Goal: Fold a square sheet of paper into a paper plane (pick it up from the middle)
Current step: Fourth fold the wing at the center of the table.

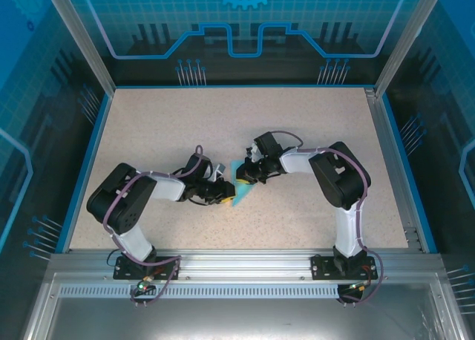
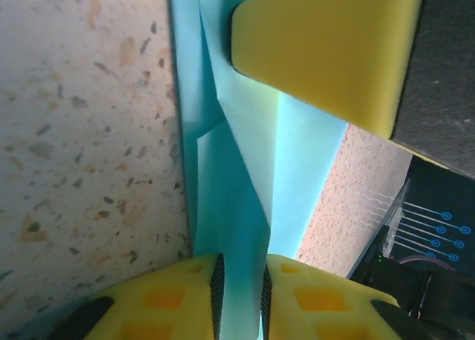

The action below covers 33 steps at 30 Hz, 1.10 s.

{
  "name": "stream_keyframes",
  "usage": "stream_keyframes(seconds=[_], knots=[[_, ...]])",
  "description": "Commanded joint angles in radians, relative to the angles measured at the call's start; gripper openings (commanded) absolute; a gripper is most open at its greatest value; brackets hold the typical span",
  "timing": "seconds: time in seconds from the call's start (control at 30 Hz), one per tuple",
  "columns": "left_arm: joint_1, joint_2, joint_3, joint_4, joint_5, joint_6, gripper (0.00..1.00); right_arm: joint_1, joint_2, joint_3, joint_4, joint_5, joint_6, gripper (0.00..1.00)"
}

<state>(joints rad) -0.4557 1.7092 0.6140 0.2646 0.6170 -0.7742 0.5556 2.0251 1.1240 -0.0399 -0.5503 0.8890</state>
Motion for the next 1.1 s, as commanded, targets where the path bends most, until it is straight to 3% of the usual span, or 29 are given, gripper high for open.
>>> stream_keyframes(seconds=[0.0,0.37,0.67,0.9,1.07], knots=[[-0.008,-0.018,-0.008,-0.032,-0.009,-0.016,0.20,-0.007,0.032,-0.022,-0.049,-0.008,-0.017,0.11],[-0.008,0.011,-0.013,-0.025,0.034,-0.007,0.13,-0.007,0.043,-0.019,-0.046,-0.023,-0.027,0.12],[-0.009,-0.004,-0.014,0.000,0.023,-0.033,0.21,-0.006,0.035,-0.011,-0.053,-0.032,-0.042,0.12],[-0.008,0.001,-0.020,0.056,-0.002,-0.094,0.22,-0.007,0.038,-0.009,-0.055,-0.031,-0.041,0.12],[-0.009,-0.017,-0.033,0.061,-0.033,-0.108,0.32,-0.006,0.036,-0.009,-0.058,-0.030,-0.044,0.12]])
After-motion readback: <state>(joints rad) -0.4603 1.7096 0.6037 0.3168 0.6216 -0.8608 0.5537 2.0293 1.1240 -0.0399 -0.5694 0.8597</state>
